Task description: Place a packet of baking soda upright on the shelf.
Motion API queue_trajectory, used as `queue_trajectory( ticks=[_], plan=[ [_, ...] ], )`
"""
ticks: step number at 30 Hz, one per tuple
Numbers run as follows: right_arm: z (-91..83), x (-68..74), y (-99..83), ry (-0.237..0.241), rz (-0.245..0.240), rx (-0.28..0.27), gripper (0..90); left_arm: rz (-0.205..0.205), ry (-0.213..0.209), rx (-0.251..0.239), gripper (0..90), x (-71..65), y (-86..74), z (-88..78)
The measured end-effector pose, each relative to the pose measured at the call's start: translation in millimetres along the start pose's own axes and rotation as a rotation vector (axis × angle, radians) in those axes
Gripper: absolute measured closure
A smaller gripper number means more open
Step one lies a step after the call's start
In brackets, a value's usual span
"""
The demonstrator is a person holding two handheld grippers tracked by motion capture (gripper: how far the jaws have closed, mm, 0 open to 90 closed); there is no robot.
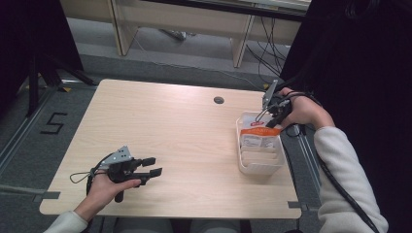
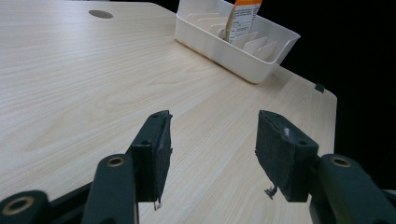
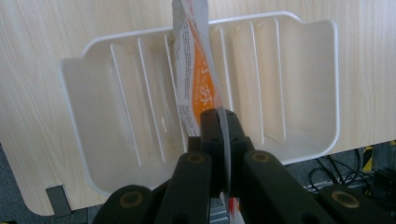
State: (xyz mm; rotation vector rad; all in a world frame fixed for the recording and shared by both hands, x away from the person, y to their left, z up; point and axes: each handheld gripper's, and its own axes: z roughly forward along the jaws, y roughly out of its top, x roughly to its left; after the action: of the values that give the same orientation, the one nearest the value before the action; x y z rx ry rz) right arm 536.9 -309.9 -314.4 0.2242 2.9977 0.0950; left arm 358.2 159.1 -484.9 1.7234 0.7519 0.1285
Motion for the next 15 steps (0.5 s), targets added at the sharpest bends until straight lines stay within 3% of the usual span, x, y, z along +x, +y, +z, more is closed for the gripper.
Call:
queue_trajectory(
  ticks=[15],
  plan=[
    [4.0,-1.7,-5.6,0.004,0.015,0.014,90.0,-0.001,0.001,0.0,44.8,0.0,0.0,0.1]
  ],
)
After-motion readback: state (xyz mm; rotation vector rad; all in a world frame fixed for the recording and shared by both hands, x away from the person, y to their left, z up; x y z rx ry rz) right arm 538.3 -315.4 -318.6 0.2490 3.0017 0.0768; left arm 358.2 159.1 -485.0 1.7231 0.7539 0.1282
